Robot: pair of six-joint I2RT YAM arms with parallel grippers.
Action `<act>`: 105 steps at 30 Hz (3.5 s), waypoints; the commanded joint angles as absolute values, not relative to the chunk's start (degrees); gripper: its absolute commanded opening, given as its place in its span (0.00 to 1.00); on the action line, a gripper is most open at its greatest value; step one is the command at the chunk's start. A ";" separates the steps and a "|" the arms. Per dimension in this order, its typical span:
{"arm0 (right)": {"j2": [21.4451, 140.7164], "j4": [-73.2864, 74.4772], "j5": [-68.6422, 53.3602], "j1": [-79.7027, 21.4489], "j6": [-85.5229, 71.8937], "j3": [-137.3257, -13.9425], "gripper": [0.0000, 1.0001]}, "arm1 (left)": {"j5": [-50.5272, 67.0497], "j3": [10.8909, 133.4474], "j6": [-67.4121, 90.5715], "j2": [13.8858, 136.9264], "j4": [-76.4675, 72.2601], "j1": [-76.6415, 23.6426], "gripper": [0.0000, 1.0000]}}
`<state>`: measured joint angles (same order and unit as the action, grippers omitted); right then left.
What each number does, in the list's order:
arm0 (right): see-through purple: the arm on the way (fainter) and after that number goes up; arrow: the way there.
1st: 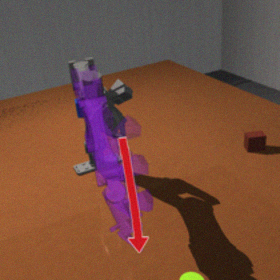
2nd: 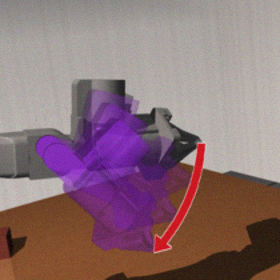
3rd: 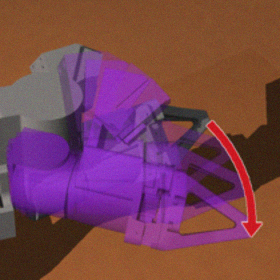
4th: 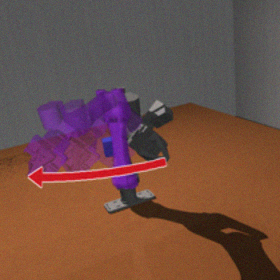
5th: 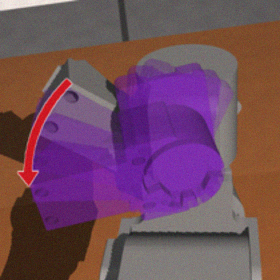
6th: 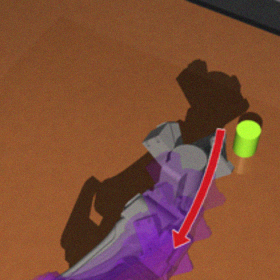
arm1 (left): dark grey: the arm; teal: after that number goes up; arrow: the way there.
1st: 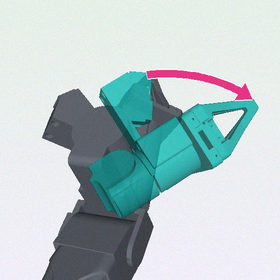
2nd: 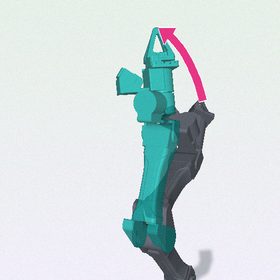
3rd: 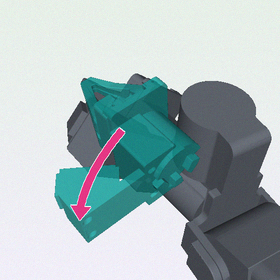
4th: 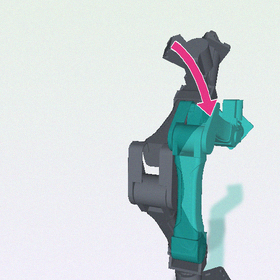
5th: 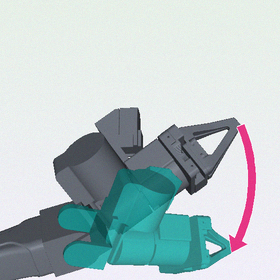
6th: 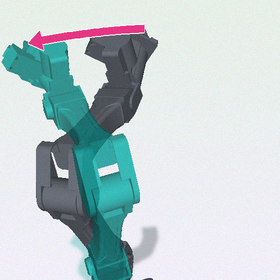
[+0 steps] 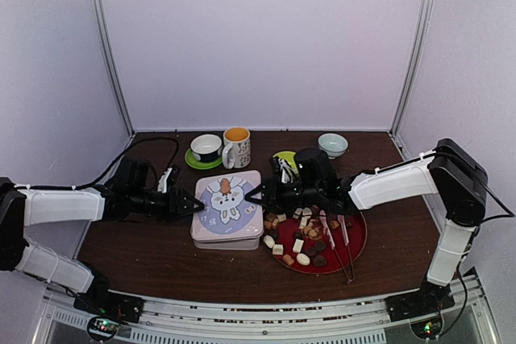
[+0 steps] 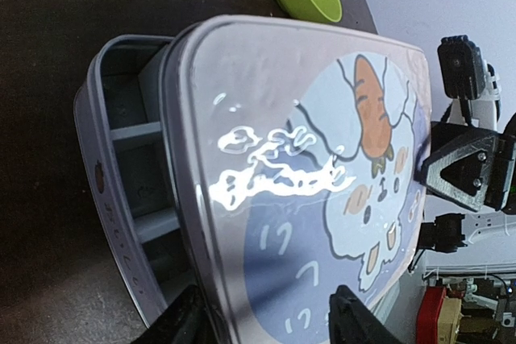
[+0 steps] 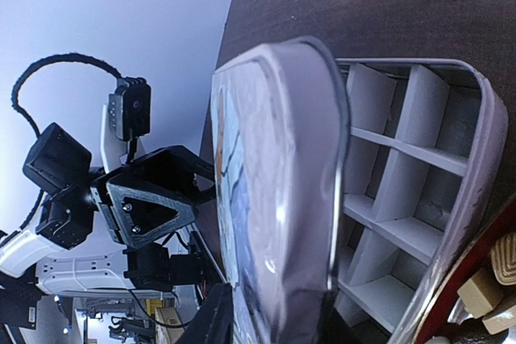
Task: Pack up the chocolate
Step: Pick up the box lid from the packing box, then place the box lid on the packing box.
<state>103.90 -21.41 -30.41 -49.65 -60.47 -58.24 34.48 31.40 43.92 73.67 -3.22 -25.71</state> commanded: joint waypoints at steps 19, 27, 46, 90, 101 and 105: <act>99.25 -30.57 -35.15 -50.32 -62.21 -56.71 0.14 | 31.30 32.77 44.35 64.51 -1.51 -26.05 0.54; 97.10 -25.75 -35.15 -50.87 -58.09 -60.85 0.07 | 27.85 38.84 41.06 56.47 11.15 -26.03 0.54; 89.50 27.05 3.84 -58.73 -14.45 -86.70 0.05 | 23.83 47.09 40.45 48.92 23.25 -26.10 0.54; 123.69 21.36 44.38 -82.68 23.41 -94.36 0.45 | 10.23 43.05 39.94 41.81 32.24 -23.12 0.68; 114.01 23.83 26.24 -82.49 18.55 -91.10 0.87 | 12.69 38.63 42.54 44.47 28.53 -23.04 0.98; 110.55 23.74 20.36 -81.96 15.99 -89.65 0.88 | 18.15 37.40 41.80 48.00 26.38 -23.12 0.90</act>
